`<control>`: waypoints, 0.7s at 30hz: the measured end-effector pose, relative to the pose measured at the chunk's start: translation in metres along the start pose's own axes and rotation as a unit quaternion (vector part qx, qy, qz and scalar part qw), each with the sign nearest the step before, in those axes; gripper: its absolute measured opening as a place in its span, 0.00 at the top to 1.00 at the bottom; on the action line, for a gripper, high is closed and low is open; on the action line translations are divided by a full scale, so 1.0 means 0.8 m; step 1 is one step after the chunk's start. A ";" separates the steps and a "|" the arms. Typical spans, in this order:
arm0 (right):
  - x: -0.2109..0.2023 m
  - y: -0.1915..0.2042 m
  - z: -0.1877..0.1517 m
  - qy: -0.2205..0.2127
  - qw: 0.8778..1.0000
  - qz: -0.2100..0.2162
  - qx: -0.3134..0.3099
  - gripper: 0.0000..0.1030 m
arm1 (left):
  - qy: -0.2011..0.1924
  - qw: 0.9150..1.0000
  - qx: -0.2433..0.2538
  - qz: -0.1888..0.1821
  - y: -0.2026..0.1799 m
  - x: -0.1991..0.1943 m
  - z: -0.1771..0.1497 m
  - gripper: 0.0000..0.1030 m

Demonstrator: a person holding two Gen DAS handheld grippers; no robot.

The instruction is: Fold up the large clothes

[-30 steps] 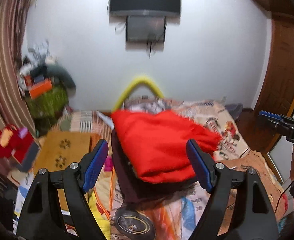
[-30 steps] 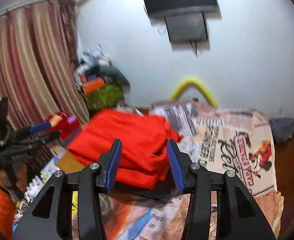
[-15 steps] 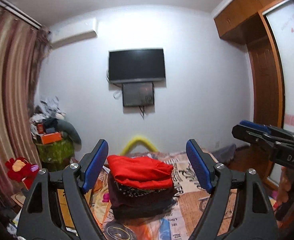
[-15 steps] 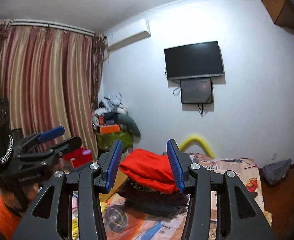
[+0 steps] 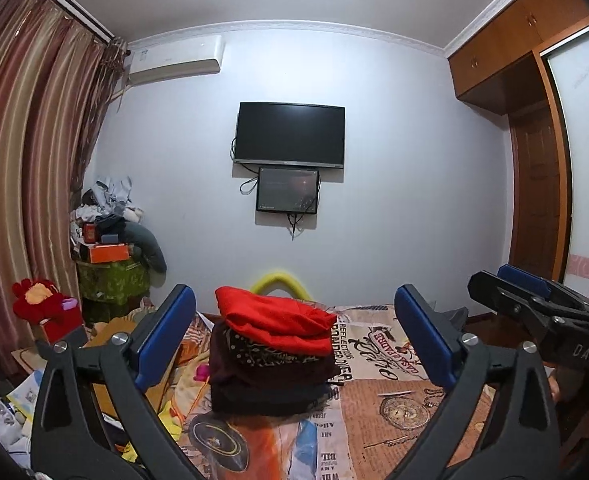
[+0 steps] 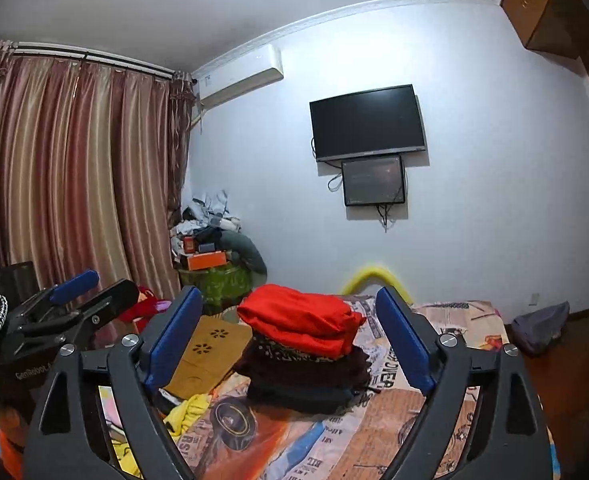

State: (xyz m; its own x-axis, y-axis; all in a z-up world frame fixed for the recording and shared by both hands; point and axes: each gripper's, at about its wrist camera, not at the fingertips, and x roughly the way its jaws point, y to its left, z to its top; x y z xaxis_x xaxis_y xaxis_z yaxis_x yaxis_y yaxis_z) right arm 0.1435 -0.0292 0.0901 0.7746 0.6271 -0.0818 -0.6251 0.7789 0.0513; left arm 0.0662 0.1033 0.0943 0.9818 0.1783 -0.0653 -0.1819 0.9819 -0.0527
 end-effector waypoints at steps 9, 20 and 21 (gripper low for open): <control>-0.003 -0.001 -0.012 0.013 1.000 -0.006 -0.004 0.15 | 0.009 1.000 0.001 0.004 -0.001 -0.001 -0.011 0.02; -0.016 0.000 -0.023 0.017 1.000 -0.013 -0.009 0.15 | 0.013 1.000 0.003 0.008 -0.003 0.000 -0.019 0.01; -0.016 0.000 -0.024 0.018 1.000 -0.014 -0.010 0.15 | 0.013 1.000 0.002 0.009 -0.003 0.001 -0.019 0.01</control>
State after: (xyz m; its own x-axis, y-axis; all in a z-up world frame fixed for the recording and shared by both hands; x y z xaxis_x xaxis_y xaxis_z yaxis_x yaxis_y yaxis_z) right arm 0.1316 -0.0372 0.0721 0.7876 0.6046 -0.1188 -0.6058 0.7951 0.0294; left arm 0.0663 0.1001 0.0791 0.9767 0.1938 -0.0926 -0.1988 0.9789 -0.0472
